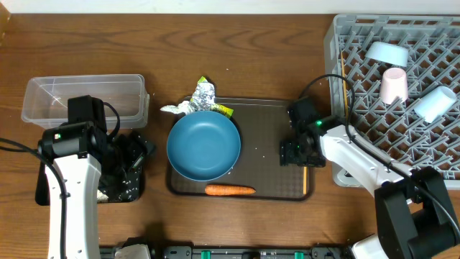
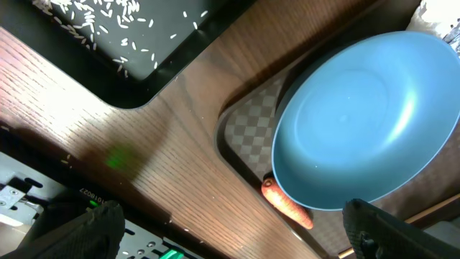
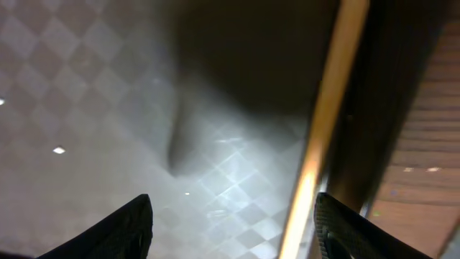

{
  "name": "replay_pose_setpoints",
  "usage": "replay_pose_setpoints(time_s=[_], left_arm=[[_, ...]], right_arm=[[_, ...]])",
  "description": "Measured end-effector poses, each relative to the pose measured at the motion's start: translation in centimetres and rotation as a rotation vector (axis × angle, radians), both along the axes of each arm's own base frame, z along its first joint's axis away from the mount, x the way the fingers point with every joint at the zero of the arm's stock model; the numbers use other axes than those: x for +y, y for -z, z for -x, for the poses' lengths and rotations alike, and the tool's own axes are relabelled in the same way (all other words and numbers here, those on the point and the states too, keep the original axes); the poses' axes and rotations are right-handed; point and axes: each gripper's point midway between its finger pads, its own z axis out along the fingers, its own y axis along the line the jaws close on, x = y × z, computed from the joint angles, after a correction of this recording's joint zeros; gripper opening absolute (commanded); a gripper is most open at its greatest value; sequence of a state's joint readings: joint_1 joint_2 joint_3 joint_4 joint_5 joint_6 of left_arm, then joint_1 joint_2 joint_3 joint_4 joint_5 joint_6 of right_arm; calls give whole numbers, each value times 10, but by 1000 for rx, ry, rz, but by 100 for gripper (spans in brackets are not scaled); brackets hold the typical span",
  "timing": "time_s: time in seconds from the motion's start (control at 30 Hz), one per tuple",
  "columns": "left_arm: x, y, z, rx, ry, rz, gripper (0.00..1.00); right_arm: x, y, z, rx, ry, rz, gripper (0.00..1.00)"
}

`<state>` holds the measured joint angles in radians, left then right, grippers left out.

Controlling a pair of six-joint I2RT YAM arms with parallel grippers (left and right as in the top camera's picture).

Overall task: Sort waste into correct bins and load items into the dishwasher rack
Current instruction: 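Grasp the second chopstick with the right gripper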

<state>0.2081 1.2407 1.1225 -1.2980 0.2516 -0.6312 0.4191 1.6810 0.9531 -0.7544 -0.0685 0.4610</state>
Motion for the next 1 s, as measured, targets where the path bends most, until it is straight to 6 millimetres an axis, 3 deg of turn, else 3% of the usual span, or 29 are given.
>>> replay_pose_setpoints(time_s=[1.0], left_arm=[[0,0,0,0,0,0,100]], right_arm=[[-6,7,-5,-37,40,26,71]])
